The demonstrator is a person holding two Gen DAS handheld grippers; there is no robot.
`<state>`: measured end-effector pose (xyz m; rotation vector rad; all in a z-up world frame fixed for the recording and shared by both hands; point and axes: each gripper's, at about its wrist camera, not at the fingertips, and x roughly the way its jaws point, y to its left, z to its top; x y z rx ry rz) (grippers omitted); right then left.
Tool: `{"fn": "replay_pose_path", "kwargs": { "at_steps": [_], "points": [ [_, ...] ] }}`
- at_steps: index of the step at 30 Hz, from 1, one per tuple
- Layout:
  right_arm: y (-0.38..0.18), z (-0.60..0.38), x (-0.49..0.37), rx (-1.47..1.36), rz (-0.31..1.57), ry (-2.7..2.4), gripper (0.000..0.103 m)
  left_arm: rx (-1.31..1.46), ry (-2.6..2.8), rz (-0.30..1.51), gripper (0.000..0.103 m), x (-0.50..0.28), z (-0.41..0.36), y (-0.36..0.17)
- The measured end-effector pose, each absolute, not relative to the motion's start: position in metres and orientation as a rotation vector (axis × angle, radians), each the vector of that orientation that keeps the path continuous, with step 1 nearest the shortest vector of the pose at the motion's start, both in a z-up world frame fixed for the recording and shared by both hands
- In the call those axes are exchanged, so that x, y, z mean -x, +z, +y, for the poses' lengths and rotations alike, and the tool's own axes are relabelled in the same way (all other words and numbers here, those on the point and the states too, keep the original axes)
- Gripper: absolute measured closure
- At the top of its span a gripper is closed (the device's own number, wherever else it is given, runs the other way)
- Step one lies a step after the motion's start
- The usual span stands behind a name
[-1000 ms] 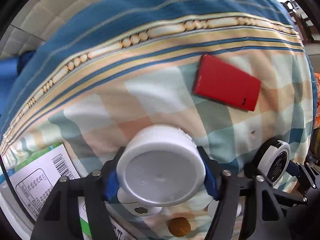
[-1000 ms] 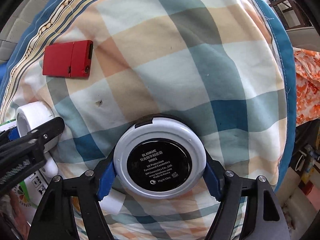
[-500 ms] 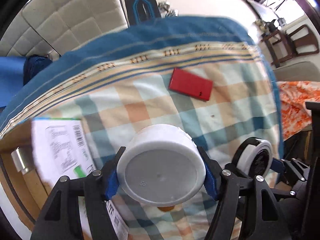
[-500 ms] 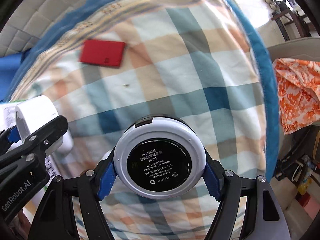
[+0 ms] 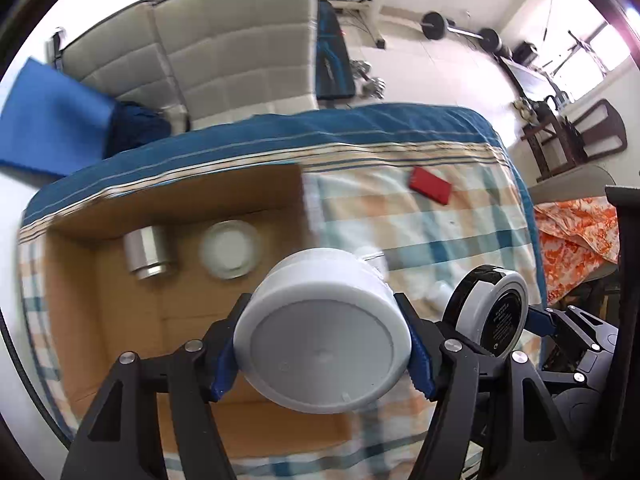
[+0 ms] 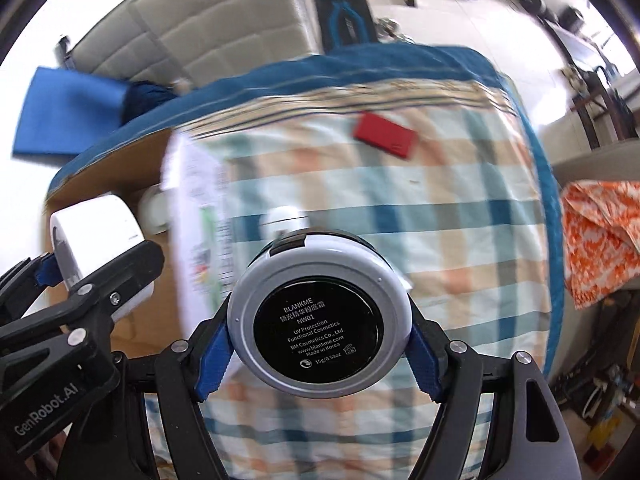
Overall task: Organize rigid objects
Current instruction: 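Carry the white lid and black-topped case over the box with both tools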
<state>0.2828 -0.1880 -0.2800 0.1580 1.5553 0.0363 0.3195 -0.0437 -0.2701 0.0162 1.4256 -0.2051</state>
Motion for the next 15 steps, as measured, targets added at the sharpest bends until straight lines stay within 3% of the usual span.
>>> {"fn": "replay_pose_path", "kwargs": {
  "at_steps": [15],
  "points": [
    [-0.282,-0.03,-0.272,-0.054,1.567,0.157,0.026,0.04,-0.086,1.397,0.038,-0.291,0.1,-0.261]
  ]
}}
